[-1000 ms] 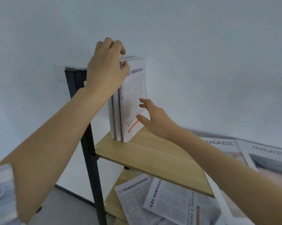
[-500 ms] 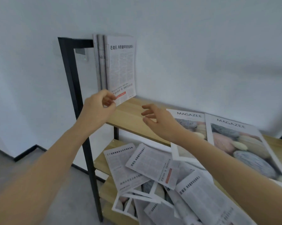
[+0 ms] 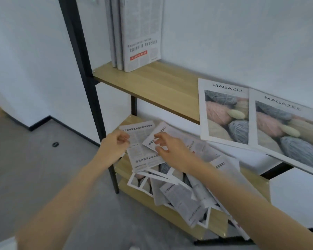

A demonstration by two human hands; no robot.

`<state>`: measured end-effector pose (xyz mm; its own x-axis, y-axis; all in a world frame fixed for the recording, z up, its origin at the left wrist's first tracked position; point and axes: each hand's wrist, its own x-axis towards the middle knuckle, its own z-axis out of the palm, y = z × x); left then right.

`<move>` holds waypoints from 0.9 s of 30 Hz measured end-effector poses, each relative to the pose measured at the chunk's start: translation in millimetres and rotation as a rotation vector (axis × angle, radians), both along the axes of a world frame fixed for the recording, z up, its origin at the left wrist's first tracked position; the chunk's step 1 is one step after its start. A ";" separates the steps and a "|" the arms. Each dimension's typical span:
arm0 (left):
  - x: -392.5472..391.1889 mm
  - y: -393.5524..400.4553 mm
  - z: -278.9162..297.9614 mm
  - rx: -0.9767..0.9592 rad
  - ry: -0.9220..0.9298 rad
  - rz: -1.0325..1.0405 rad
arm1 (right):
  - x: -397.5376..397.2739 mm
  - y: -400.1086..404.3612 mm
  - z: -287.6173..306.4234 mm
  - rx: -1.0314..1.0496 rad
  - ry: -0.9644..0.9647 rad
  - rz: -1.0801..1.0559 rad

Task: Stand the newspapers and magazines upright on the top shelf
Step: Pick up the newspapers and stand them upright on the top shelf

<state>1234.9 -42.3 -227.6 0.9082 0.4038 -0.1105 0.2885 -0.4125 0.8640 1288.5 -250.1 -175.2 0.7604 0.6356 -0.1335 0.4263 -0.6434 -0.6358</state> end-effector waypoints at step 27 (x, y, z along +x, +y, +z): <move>127.9 12.0 -166.5 -0.867 0.298 0.381 | 140.2 0.3 -209.7 -0.723 -0.232 -0.013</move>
<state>1362.8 -30.3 -394.1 0.6218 0.3345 -0.7081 0.5249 0.4931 0.6938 1428.6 -249.9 -384.9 0.8267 0.4415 -0.3488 0.4872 -0.8718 0.0511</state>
